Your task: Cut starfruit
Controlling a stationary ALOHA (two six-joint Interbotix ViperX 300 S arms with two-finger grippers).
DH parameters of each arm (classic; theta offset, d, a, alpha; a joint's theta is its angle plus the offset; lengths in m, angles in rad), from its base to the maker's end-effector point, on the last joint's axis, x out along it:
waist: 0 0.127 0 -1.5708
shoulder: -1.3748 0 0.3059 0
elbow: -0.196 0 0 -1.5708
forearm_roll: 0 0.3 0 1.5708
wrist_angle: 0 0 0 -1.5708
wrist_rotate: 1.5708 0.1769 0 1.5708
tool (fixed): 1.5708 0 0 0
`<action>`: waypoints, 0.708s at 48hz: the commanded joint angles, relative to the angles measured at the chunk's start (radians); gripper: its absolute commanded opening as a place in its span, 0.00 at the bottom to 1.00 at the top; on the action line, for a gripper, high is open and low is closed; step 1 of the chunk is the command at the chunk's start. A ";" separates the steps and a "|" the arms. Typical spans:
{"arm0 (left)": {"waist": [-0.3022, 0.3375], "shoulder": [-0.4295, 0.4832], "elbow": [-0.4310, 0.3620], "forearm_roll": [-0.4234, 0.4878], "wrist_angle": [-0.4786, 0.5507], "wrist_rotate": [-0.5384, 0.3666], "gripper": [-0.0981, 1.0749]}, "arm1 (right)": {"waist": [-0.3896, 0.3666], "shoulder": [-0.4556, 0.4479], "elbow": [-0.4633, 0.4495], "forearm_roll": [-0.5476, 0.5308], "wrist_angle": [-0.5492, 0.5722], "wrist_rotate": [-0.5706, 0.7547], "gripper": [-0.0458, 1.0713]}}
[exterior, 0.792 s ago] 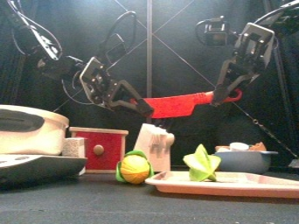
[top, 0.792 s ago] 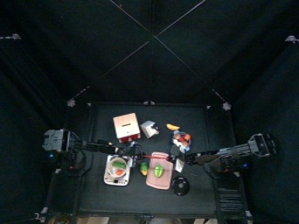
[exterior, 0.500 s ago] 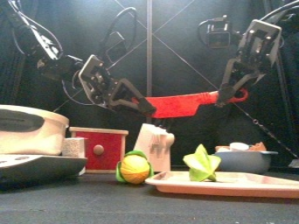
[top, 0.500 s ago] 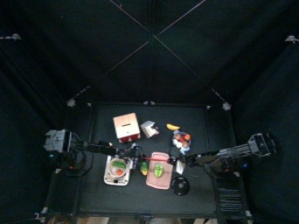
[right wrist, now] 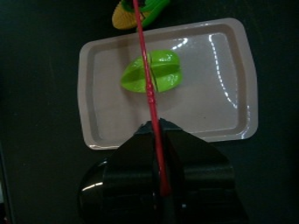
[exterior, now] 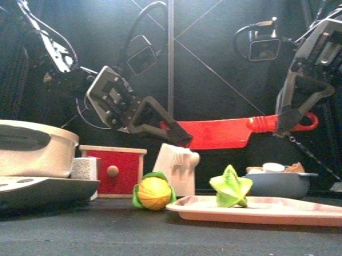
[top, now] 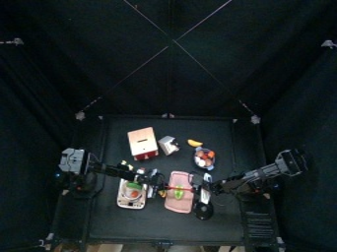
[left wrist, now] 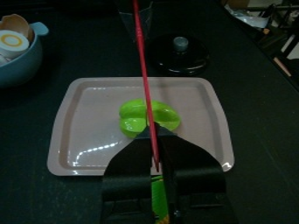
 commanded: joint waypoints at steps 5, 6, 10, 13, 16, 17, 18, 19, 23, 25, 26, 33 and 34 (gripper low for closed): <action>-0.017 0.026 -0.018 0.000 0.006 0.003 0.39 | 0.008 0.017 -0.009 0.006 0.003 0.008 0.35; -0.015 0.031 -0.020 0.000 0.006 0.003 0.39 | 0.008 0.018 -0.009 0.006 0.003 0.008 0.35; -0.015 0.044 -0.026 0.002 0.008 0.005 0.39 | 0.011 0.023 -0.009 0.008 0.003 0.008 0.35; -0.015 0.052 -0.029 0.002 0.008 0.005 0.39 | 0.011 0.029 -0.009 0.008 0.003 0.008 0.35; -0.014 0.055 -0.034 0.002 0.009 0.005 0.39 | 0.011 0.034 -0.009 0.008 0.003 0.008 0.35; -0.014 0.055 -0.034 0.002 0.011 0.005 0.39 | 0.011 0.034 -0.009 0.008 0.003 0.008 0.35; -0.012 0.055 -0.035 0.002 0.011 0.005 0.39 | 0.011 0.037 -0.009 0.006 0.003 0.008 0.35; -0.012 0.055 -0.035 0.002 0.012 0.005 0.39 | 0.011 0.038 -0.009 0.006 0.003 0.008 0.35; -0.008 0.057 -0.038 0.000 0.023 0.005 0.39 | 0.008 0.044 -0.009 0.003 0.003 0.008 0.35; -0.006 0.057 -0.038 0.000 0.031 0.005 0.39 | 0.005 0.048 -0.008 0.000 0.003 0.008 0.35; -0.005 0.057 -0.038 0.000 0.032 0.005 0.39 | 0.005 0.049 -0.008 0.000 0.003 0.008 0.35; 0.002 0.060 -0.041 0.000 0.040 0.005 0.39 | 0.003 0.060 -0.006 -0.008 0.003 0.008 0.35; 0.003 0.060 -0.041 0.000 0.040 0.005 0.39 | 0.005 0.061 -0.005 -0.009 0.002 0.008 0.35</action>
